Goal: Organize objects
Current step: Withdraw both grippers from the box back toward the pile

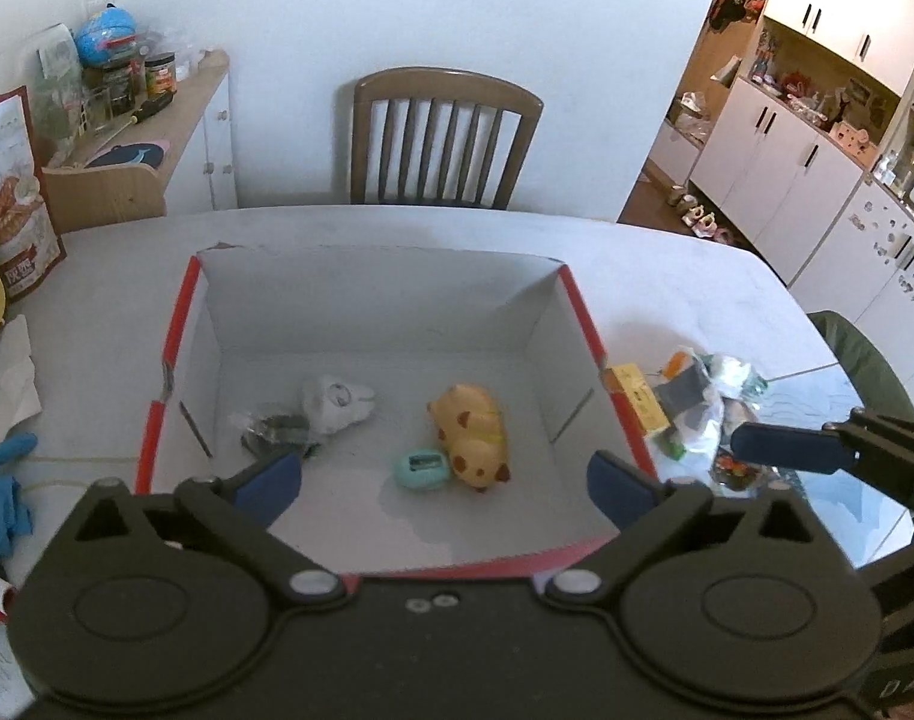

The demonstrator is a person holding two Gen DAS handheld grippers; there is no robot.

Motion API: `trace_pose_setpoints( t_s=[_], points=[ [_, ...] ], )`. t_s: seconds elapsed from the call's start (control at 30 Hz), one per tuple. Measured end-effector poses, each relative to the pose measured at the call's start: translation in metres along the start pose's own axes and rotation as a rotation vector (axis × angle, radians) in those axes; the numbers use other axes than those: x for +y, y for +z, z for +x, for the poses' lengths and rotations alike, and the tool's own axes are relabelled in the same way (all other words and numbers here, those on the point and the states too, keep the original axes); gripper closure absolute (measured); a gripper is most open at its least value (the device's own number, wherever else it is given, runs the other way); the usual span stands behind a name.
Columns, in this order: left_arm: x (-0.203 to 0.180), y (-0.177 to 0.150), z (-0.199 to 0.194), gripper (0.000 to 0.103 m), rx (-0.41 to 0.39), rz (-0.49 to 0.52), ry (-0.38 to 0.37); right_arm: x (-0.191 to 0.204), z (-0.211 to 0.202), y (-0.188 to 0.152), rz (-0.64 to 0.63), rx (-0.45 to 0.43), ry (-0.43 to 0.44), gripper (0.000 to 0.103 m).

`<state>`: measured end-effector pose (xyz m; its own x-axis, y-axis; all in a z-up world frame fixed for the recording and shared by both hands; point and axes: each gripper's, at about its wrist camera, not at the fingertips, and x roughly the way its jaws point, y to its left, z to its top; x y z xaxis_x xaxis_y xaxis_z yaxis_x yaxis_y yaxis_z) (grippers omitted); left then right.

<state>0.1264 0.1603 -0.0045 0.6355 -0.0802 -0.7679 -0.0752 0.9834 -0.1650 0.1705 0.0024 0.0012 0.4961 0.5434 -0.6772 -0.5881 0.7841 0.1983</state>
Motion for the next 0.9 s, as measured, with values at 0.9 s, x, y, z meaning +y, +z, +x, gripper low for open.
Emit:
trace_pose_setpoints(
  t_s=[0.9],
  points=[
    [-0.126, -0.040, -0.007, 0.000, -0.127, 0.029, 0.008, -0.097, -0.081, -0.056, -0.029, -0.044, 0.007, 0.015]
  ],
)
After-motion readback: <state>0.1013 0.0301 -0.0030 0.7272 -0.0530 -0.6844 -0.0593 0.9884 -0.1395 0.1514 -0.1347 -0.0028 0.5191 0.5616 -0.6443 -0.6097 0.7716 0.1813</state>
